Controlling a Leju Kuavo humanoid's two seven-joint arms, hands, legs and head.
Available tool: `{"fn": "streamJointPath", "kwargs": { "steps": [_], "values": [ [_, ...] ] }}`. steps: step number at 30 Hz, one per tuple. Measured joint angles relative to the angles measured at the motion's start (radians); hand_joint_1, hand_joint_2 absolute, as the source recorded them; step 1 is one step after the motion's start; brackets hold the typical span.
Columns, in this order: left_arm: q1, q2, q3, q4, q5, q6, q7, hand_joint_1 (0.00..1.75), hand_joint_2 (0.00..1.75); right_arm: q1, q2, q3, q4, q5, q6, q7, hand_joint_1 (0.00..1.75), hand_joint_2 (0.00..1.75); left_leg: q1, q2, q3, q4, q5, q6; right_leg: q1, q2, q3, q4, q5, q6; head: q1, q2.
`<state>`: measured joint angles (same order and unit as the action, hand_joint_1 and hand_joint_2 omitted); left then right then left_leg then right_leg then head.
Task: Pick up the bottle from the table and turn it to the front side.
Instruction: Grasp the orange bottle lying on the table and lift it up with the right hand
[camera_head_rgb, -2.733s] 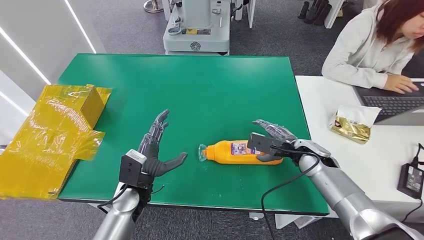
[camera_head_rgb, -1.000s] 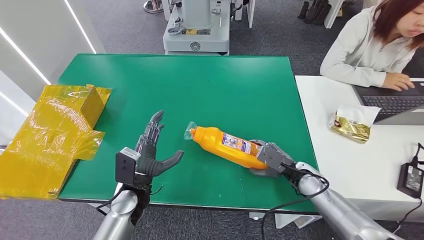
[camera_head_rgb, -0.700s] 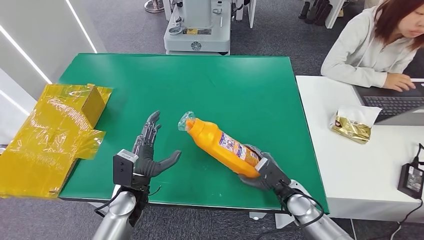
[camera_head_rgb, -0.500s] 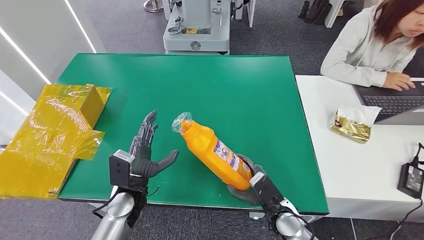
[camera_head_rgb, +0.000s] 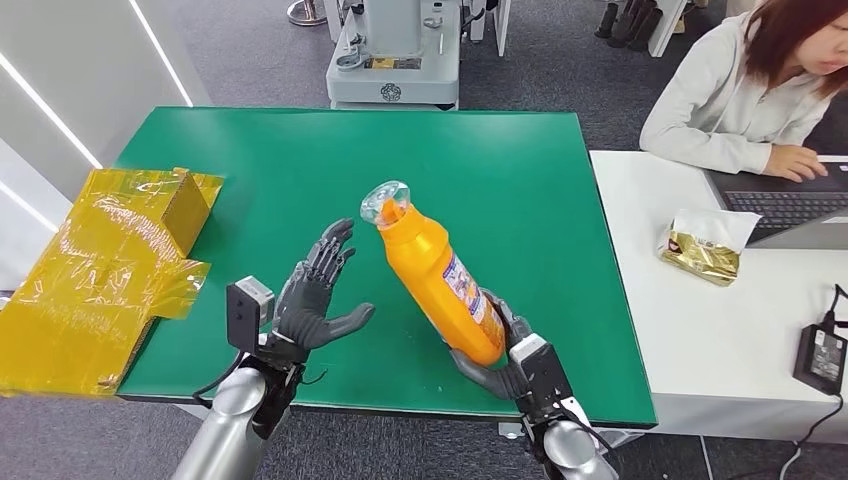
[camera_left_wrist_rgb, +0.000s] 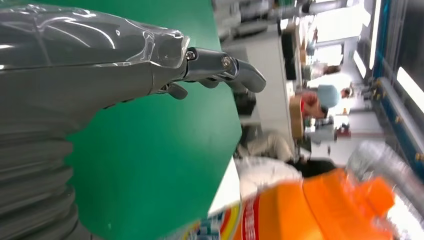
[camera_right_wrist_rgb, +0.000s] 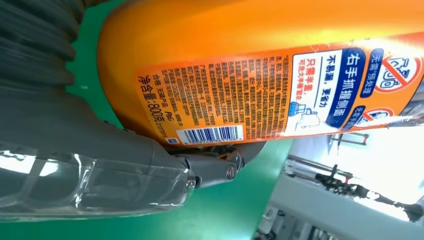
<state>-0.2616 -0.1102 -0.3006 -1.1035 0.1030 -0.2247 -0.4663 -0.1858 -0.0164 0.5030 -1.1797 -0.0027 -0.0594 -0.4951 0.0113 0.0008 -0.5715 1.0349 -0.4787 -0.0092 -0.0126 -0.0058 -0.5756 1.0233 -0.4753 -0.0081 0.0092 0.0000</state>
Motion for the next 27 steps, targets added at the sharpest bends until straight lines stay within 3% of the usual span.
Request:
{"fn": "streamJointPath", "kwargs": {
  "steps": [5,14,21,27],
  "values": [
    [-0.073,0.0,-0.013,0.048,0.077,-0.096,0.06,0.0,1.75,-0.087,0.055,-0.006,0.075,0.025,0.002,-0.001,1.75,1.75,0.0,0.0,0.0,0.0,0.002,-0.002,0.0,0.0,-0.001,0.001,0.001,-0.001,0.0,0.0],
    [-0.184,-0.006,-0.036,0.133,0.156,-0.163,0.12,0.0,1.75,-0.172,0.111,-0.008,0.165,0.043,-0.015,0.006,1.75,1.75,0.0,0.0,-0.002,0.0,0.002,-0.001,0.0,0.0,-0.003,0.001,0.001,-0.001,0.0,0.0],
    [-0.343,-0.028,-0.07,0.246,0.124,-0.068,0.126,0.0,1.75,-0.186,0.149,0.0,0.206,0.082,-0.039,0.029,1.75,1.75,0.0,0.0,-0.003,0.0,0.003,-0.001,0.0,0.0,-0.003,0.001,0.002,-0.001,0.0,0.0],
    [-0.421,-0.031,-0.071,0.339,0.107,-0.029,0.121,0.0,1.75,-0.202,0.169,0.011,0.255,0.093,-0.034,0.034,1.75,1.75,0.0,0.0,-0.003,0.0,0.003,-0.002,0.0,0.001,-0.004,0.001,0.002,-0.001,0.0,0.0]
  ]
}}
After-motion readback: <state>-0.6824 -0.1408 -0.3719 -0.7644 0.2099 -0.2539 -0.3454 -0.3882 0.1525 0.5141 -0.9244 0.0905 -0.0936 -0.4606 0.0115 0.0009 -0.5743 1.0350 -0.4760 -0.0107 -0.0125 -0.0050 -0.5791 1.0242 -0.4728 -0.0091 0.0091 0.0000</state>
